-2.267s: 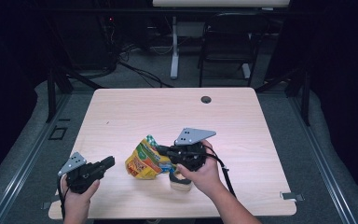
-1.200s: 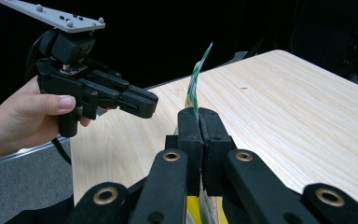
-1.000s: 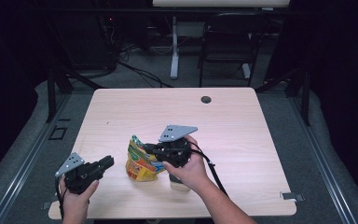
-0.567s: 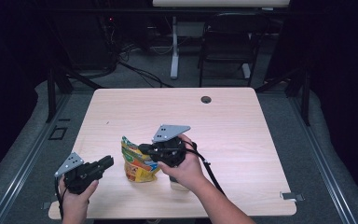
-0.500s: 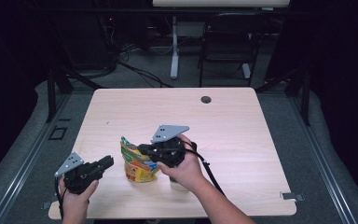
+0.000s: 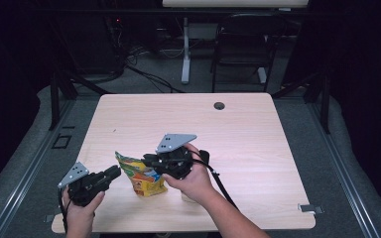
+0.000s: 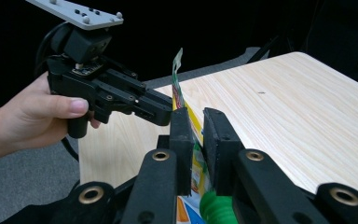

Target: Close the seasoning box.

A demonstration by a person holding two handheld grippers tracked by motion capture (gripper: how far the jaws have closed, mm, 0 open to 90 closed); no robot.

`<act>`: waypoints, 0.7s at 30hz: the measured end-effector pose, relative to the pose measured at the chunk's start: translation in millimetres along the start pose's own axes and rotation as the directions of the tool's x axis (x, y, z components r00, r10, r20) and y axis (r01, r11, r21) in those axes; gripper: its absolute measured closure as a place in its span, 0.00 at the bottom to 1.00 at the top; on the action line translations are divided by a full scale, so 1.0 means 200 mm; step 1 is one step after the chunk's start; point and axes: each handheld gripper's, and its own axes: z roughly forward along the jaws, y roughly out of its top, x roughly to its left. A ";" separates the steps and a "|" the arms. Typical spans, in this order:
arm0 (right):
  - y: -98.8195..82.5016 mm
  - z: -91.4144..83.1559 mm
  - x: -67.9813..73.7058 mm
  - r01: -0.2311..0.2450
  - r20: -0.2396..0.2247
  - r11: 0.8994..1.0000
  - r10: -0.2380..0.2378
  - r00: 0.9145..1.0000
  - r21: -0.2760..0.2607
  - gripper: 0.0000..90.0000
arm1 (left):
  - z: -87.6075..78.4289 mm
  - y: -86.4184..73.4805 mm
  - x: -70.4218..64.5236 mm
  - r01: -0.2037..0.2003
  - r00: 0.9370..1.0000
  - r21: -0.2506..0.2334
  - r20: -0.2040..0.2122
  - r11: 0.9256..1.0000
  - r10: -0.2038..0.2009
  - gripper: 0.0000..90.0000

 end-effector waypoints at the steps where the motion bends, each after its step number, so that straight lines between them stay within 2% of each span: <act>1: 0.00 0.00 0.00 0.004 0.001 1.000 -0.004 1.000 0.001 0.90 | 0.00 0.00 0.00 0.003 1.000 -0.001 -0.001 1.000 -0.003 0.87; 13: 0.03 -0.01 0.05 0.007 -0.019 1.000 -0.008 1.000 -0.024 0.82 | 0.00 0.00 0.01 0.001 1.000 0.000 -0.011 1.000 -0.001 0.84; 15: 0.05 -0.03 0.05 -0.002 -0.033 0.999 0.000 0.999 -0.045 0.78 | 0.00 0.00 0.01 0.001 1.000 0.000 -0.011 1.000 -0.001 0.83; 18: 0.06 -0.08 0.05 -0.010 -0.028 0.996 0.008 1.000 -0.093 0.74 | -0.01 0.00 0.01 0.009 1.000 0.000 -0.016 1.000 -0.009 0.82; 21: 0.07 -0.17 0.02 -0.014 0.008 0.991 0.015 1.000 -0.134 0.72 | -0.01 0.01 0.02 0.015 1.000 -0.020 -0.023 1.000 -0.016 0.78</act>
